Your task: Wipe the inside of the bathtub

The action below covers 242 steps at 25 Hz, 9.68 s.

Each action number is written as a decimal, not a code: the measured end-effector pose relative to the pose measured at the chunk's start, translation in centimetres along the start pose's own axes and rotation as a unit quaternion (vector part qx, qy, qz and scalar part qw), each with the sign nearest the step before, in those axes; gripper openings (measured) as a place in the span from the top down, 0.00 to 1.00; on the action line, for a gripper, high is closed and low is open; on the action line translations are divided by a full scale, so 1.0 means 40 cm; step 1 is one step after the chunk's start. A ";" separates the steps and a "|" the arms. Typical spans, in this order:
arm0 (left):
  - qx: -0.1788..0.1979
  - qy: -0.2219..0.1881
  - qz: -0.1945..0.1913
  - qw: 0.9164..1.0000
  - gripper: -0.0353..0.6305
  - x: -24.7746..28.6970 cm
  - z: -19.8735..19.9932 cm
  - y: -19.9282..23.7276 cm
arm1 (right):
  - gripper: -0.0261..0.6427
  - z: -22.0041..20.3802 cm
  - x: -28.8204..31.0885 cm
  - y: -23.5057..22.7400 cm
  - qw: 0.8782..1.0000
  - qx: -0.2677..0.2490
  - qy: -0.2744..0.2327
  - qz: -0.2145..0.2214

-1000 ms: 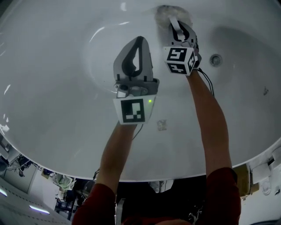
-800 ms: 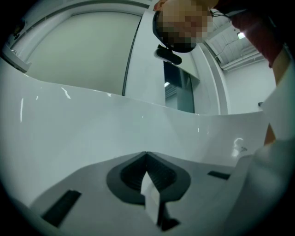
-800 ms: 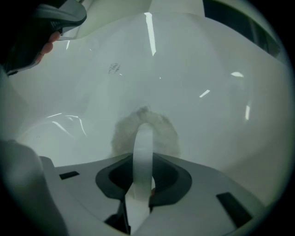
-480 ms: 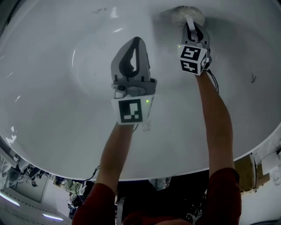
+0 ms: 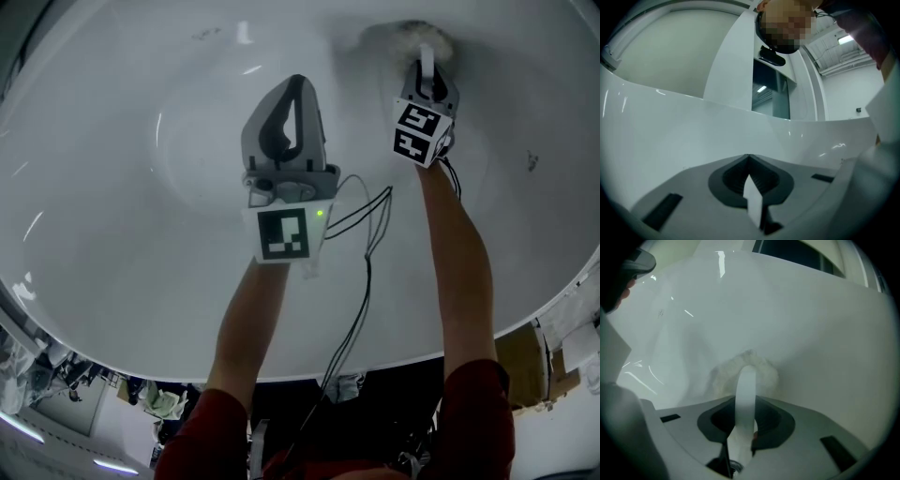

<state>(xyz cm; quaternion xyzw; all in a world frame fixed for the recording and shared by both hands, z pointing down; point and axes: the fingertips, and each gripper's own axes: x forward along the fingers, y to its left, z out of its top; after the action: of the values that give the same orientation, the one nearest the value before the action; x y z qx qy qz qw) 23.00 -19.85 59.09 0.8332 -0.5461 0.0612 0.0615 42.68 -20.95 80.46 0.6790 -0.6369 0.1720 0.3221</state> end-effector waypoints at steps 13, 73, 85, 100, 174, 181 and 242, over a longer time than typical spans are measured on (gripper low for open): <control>-0.007 -0.026 0.042 0.999 0.92 -0.159 0.173 0.154 | 0.82 0.181 -0.245 0.131 0.998 0.031 -0.047 0.028; -0.033 -0.013 0.276 0.961 0.92 -0.763 0.103 1.061 | 0.82 0.676 -0.384 1.510 0.946 -0.081 -0.186 0.251; -0.018 -0.012 0.255 0.967 0.92 -0.728 0.109 1.041 | 0.82 0.657 -0.368 1.446 0.946 -0.095 -0.189 0.244; -0.005 -0.013 0.168 0.986 0.92 -0.452 0.133 0.623 | 0.82 0.536 -0.250 0.879 0.970 -0.067 -0.171 0.159; -0.010 -0.030 0.065 0.997 0.92 -0.242 0.349 0.118 | 0.82 0.510 -0.538 0.102 0.980 0.078 -0.174 0.055; -0.012 -0.037 0.142 0.989 0.92 -0.402 0.420 0.357 | 0.82 0.670 -0.748 0.356 0.966 0.072 -0.217 0.121; -0.014 -0.010 0.246 0.969 0.92 -0.660 0.311 0.896 | 0.82 0.932 -0.509 1.236 0.936 -0.094 -0.229 0.250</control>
<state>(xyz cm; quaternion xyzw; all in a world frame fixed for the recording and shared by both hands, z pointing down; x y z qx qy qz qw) -19.93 -12.32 43.67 0.6728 -0.7358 0.0586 0.0511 -14.80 -29.16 50.80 0.4853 -0.8560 0.0264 0.1762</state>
